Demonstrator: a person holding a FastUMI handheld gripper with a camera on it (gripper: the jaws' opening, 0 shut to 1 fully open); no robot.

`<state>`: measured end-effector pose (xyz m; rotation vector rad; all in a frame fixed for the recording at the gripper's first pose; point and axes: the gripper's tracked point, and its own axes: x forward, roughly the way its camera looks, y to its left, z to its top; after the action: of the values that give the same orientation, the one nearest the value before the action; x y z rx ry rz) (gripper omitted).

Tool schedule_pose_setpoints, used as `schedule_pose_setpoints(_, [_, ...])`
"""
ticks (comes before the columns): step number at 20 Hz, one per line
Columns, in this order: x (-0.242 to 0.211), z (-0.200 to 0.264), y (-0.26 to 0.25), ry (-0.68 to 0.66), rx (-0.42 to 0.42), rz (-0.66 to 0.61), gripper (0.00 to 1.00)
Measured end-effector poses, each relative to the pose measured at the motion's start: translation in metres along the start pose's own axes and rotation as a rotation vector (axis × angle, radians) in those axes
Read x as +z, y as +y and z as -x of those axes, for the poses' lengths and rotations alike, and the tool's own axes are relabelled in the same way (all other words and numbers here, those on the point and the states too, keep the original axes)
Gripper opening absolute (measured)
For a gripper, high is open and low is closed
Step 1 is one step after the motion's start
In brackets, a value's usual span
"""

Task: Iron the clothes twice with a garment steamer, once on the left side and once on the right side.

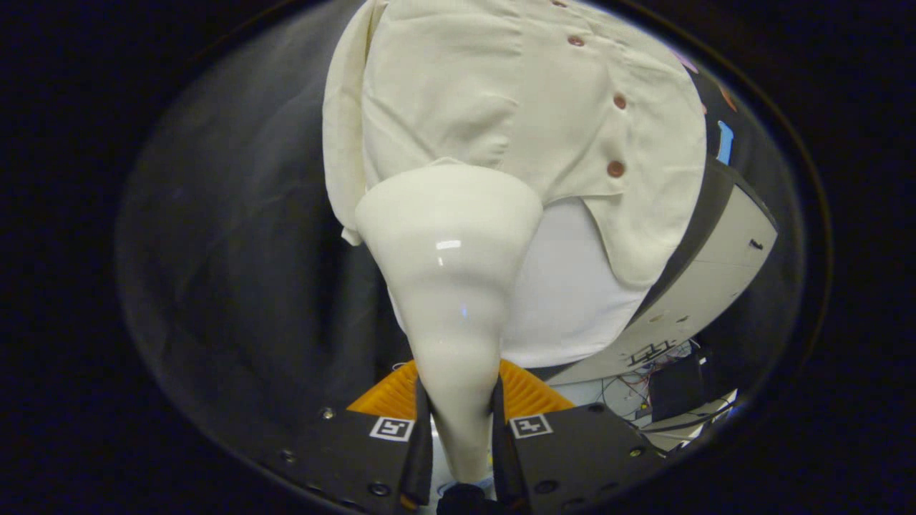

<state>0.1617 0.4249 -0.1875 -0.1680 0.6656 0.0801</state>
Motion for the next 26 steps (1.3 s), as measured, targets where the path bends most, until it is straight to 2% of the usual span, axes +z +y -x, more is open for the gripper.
schedule_pose_setpoints(9, [0.063,0.131,-0.075,-0.189,-0.085,-0.127,0.34])
schedule_pose_setpoints(13, [0.096,0.162,-0.11,-0.234,-0.09,-0.149,0.34])
schedule_pose_setpoints(19, [0.154,0.171,-0.153,-0.291,-0.105,-0.177,0.34])
schedule_pose_setpoints(26, [0.242,0.17,-0.193,-0.394,-0.121,-0.179,0.34])
